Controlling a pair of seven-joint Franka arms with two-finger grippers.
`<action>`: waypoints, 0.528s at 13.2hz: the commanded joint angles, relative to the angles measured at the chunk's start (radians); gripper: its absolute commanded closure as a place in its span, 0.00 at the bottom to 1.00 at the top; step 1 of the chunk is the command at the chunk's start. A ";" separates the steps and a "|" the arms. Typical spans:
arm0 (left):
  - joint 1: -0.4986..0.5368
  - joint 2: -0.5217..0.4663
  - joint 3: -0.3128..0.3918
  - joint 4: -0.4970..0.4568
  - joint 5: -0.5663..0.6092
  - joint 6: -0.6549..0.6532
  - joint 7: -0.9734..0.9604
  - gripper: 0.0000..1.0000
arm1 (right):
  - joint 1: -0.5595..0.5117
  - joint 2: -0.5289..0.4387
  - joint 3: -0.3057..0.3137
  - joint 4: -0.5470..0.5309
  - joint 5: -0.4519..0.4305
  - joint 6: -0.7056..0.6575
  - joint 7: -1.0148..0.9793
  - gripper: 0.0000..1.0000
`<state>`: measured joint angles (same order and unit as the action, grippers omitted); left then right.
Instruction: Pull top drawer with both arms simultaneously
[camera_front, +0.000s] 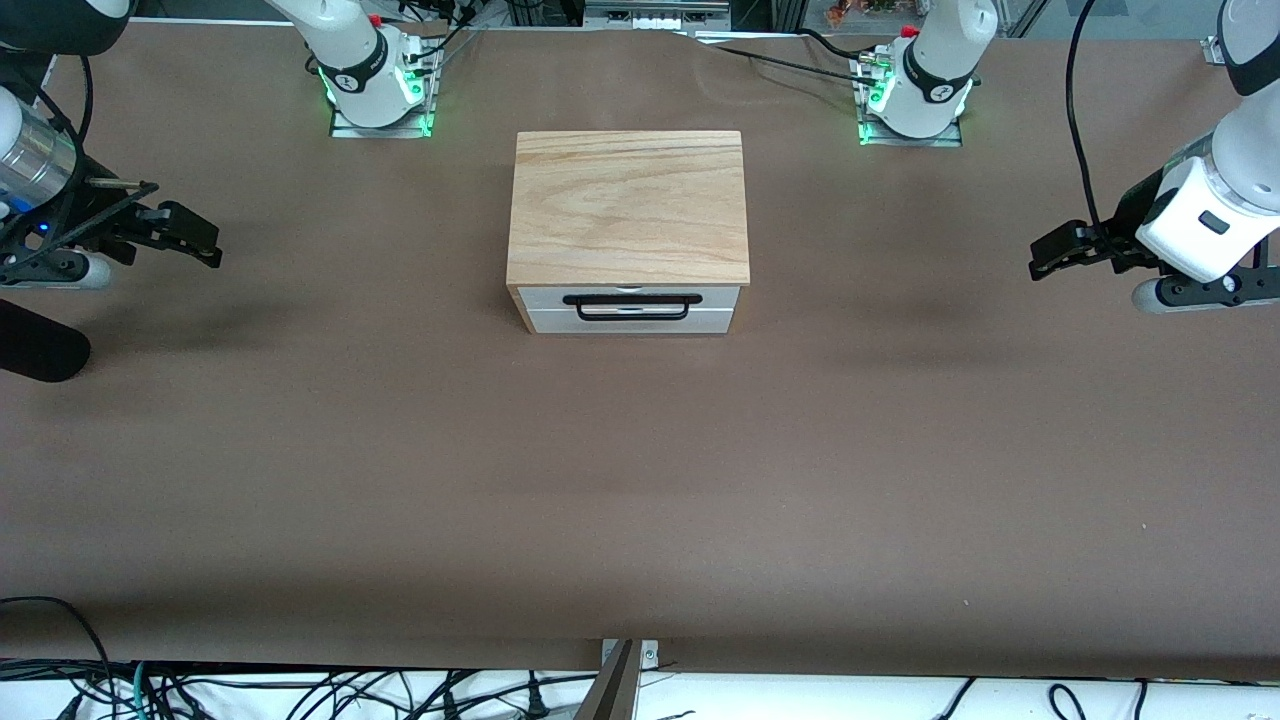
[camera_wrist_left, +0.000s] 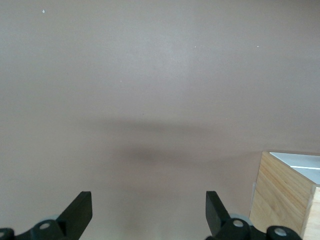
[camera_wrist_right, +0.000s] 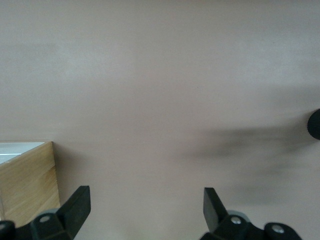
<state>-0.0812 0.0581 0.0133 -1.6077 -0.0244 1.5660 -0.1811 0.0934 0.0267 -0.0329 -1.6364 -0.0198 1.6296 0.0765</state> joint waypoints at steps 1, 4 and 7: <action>0.004 -0.029 -0.007 -0.032 0.015 -0.017 0.019 0.00 | 0.002 0.007 -0.001 0.023 0.011 -0.019 0.014 0.00; 0.004 -0.031 -0.007 -0.028 0.012 -0.018 0.020 0.00 | 0.002 0.007 -0.001 0.024 0.009 -0.017 0.002 0.00; 0.004 -0.021 -0.006 -0.032 -0.026 -0.017 0.022 0.00 | 0.000 0.007 -0.002 0.024 0.009 -0.017 0.000 0.00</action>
<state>-0.0813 0.0539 0.0119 -1.6182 -0.0274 1.5531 -0.1811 0.0934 0.0268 -0.0329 -1.6362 -0.0198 1.6294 0.0767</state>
